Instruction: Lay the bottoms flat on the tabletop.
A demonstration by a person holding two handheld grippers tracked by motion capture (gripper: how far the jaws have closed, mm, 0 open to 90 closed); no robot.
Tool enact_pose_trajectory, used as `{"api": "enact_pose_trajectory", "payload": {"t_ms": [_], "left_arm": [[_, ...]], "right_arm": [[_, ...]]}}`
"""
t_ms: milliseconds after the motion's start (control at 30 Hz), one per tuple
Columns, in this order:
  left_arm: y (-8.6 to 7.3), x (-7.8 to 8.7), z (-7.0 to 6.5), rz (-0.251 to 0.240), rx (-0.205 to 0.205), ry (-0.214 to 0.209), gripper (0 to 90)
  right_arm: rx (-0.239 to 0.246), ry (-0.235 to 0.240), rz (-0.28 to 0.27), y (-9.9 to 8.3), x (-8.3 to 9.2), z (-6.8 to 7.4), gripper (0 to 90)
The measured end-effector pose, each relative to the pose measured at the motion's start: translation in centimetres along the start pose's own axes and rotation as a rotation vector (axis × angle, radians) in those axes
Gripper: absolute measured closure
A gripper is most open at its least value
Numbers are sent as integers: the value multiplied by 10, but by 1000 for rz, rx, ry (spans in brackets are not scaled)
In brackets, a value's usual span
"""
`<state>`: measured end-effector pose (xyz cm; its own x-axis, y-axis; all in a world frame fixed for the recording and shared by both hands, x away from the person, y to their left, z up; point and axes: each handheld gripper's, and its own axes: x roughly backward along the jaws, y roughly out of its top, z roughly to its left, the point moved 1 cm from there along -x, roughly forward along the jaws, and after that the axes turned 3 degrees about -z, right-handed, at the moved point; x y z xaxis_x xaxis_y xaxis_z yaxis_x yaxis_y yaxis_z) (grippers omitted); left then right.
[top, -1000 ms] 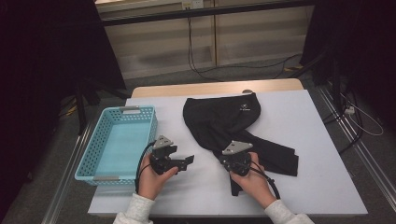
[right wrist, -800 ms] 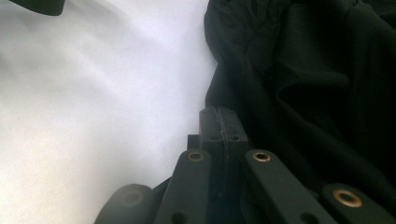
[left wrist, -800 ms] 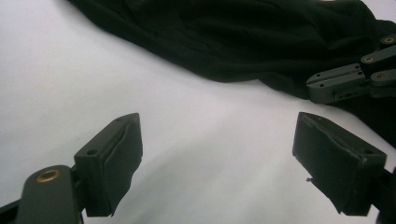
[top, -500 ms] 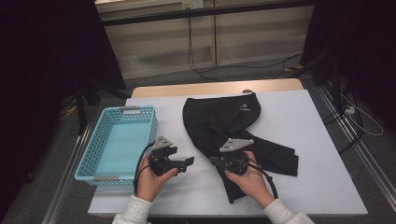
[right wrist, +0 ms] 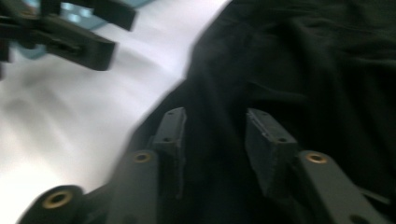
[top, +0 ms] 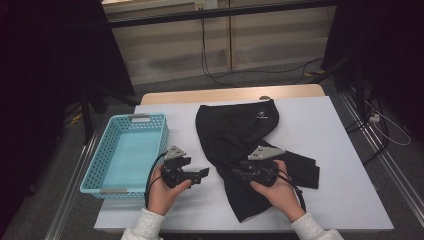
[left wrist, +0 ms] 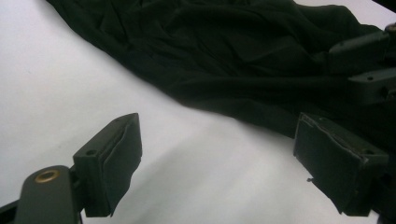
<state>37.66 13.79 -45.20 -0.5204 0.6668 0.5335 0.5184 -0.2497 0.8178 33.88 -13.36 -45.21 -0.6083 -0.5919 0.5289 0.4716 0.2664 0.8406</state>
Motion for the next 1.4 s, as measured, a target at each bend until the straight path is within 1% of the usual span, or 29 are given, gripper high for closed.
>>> {"api": "enact_pose_trajectory", "payload": {"t_ms": [33, 100, 167, 200, 233, 300, 400, 433, 467, 533, 567, 633, 700, 733, 800, 833, 933, 967, 1033, 1100, 1133, 1200, 1233, 1267, 1300, 1333, 1367, 1400], "left_arm": [[0, -1, 0, -13, 8, 7, 186], [-1, -4, 0, 4, 23, -5, 197], [-2, -7, -2, 10, 17, -17, 211], [-1, -9, -3, 10, 21, -19, 214], [-1, -11, -5, 12, 18, -27, 214], [0, -14, -8, 15, 12, -29, 224], [2, -18, -15, 23, 5, -44, 224], [3, -19, -17, 26, 4, -48, 224], [4, -20, -19, 25, 1, -52, 227], [6, -22, -22, 15, 6, -58, 229], [7, -23, -25, 15, 9, -61, 230], [7, -26, -29, 31, 7, -65, 229], [6, -31, -33, 44, 0, -69, 229], [5, -33, -35, 51, -1, -62, 230], [4, -35, -39, 63, 4, -66, 229], [4, -36, -40, 67, -3, -63, 229], [1, -41, -45, 75, -1, -75, 238], [1, -42, -47, 80, -9, -77, 237], [0, -45, -51, 82, -7, -83, 240], [-1, -47, -54, 94, -2, -84, 268], [-2, -48, -55, 99, 21, -93, 281], [-4, -50, -56, 113, 29, -100, 380], [-6, -52, -56, 111, 38, -100, 403], [-6, -52, -56, 107, 38, -94, 429], [-6, -52, -56, 108, 44, -97, 466], [-6, -51, -56, 116, 51, -91, 503], [-6, -50, -55, 132, 60, -111, 568], [-6, -50, -54, 130, 62, -112, 617]], "right_arm": [[-2, -11, -1, -1, 1, -2, 549], [-10, -29, 2, -4, 5, -6, 532], [-14, -44, 10, -5, 7, -9, 529], [-17, -49, 11, -6, 9, -11, 529], [-11, -57, 15, -7, 10, -11, 529], [18, -85, 36, -9, 10, -12, 530], [31, -109, 70, -15, 10, -11, 542], [36, -114, 80, -16, 10, -12, 562], [38, -118, 89, -18, 11, -13, 584], [35, -149, 99, -21, 12, -17, 583], [36, -154, 103, -23, 13, -19, 587], [27, -174, 123, -28, 14, -23, 599], [4, -155, 100, -32, 15, -26, 636], [3, -156, 104, -32, 17, -28, 657], [3, -161, 109, -33, 19, -29, 686], [-4, -159, 104, -34, 20, -29, 724], [-4, -155, 104, -35, 22, -29, 782], [-6, -150, 106, -35, 23, -29, 798], [-11, -142, 106, -36, 24, -29, 798], [-7, -138, 107, -36, 25, -28, 794], [-7, -138, 107, -37, 25, -28, 793], [2, -133, 109, -37, 26, -26, 793], [8, -132, 111, -37, 26, -26, 791], [9, -130, 112, -37, 26, -25, 782], [11, -128, 114, -37, 26, -24, 775], [13, -127, 115, -37, 26, -24, 770], [15, -125, 116, -37, 26, -23, 756], [17, -125, 118, -37, 26, -23, 740]]}}
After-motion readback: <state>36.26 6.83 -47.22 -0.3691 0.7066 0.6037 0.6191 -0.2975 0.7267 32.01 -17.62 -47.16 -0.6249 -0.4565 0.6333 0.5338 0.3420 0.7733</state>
